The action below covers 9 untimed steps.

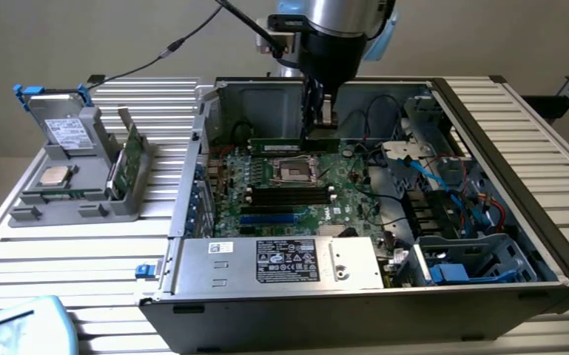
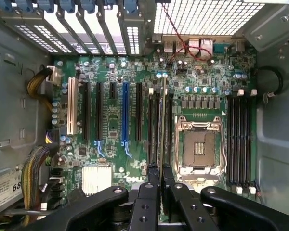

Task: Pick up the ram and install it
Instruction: 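Insert the ram into the slot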

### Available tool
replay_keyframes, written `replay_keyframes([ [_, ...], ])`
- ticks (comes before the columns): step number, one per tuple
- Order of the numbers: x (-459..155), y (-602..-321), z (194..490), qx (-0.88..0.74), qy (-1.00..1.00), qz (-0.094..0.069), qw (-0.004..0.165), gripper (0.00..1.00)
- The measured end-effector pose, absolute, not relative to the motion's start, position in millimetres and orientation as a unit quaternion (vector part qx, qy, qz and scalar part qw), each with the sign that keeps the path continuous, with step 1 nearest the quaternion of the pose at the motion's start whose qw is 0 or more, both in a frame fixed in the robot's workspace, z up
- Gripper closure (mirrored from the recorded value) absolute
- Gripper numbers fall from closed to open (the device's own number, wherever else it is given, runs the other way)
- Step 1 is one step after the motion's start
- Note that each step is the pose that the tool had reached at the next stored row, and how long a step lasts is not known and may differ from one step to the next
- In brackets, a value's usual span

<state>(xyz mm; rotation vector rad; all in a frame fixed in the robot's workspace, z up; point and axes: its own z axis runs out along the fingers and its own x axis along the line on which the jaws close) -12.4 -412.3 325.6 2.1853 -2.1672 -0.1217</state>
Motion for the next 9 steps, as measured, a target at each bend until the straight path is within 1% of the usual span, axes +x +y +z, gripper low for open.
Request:
replay_keyframes([
  [9,-9,-412,309,0.69,-0.722,-0.04,0.03,0.86],
])
